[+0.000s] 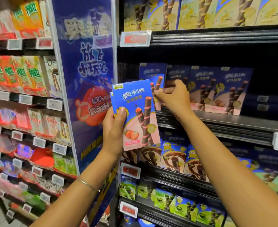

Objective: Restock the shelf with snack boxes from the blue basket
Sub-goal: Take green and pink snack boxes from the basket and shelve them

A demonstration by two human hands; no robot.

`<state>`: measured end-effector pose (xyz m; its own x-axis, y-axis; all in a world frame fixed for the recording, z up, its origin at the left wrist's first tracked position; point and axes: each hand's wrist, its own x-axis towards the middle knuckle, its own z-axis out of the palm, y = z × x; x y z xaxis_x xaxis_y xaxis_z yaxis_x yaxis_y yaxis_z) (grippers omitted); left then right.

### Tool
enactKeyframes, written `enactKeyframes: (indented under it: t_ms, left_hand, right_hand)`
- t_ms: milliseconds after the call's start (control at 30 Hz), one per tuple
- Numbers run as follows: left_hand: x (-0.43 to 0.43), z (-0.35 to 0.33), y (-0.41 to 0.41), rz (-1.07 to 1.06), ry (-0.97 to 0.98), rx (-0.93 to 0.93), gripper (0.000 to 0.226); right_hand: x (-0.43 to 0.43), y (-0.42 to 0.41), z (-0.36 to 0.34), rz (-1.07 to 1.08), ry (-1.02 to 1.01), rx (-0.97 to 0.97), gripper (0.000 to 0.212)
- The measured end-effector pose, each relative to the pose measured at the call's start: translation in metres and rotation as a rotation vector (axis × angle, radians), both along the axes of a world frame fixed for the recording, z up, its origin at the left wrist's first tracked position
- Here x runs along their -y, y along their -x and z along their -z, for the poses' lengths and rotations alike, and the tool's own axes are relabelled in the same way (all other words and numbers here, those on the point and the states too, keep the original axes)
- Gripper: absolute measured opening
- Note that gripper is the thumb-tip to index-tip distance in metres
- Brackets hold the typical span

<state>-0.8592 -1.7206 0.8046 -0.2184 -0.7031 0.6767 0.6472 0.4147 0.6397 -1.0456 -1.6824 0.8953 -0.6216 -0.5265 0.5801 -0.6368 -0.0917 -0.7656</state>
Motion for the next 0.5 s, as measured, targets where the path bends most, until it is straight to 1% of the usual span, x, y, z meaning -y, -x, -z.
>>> enactKeyframes:
  t_ms: [67,133,167,233,300,433,500]
  left_hand:
    - [0.0,0.001,0.003,-0.004,-0.02,-0.006,0.034]
    - [0.001,0.002,0.006,0.004,-0.042,-0.012,0.038]
    - [0.002,0.003,0.006,0.008,-0.045,-0.007,0.037]
    - [0.003,0.006,0.007,0.019,-0.047,0.014,0.027]
    - [0.004,0.009,0.006,0.043,-0.048,0.037,0.025]
    - [0.003,0.011,0.003,0.066,-0.052,0.067,0.045]
    - [0.003,0.01,0.003,0.068,-0.057,0.071,0.044]
  right_hand:
    - [0.001,-0.002,0.002,0.017,-0.017,-0.035,0.051]
    - [0.001,-0.002,0.003,0.03,-0.027,-0.069,0.05]
    - [0.002,-0.002,0.003,0.039,-0.033,-0.086,0.048]
    - [0.004,-0.002,0.002,0.046,-0.046,-0.106,0.044]
    - [0.006,-0.002,0.0,0.039,-0.06,-0.116,0.04]
    - [0.009,-0.004,-0.004,0.052,-0.099,-0.132,0.045]
    - [0.011,-0.005,-0.005,0.058,-0.119,-0.125,0.047]
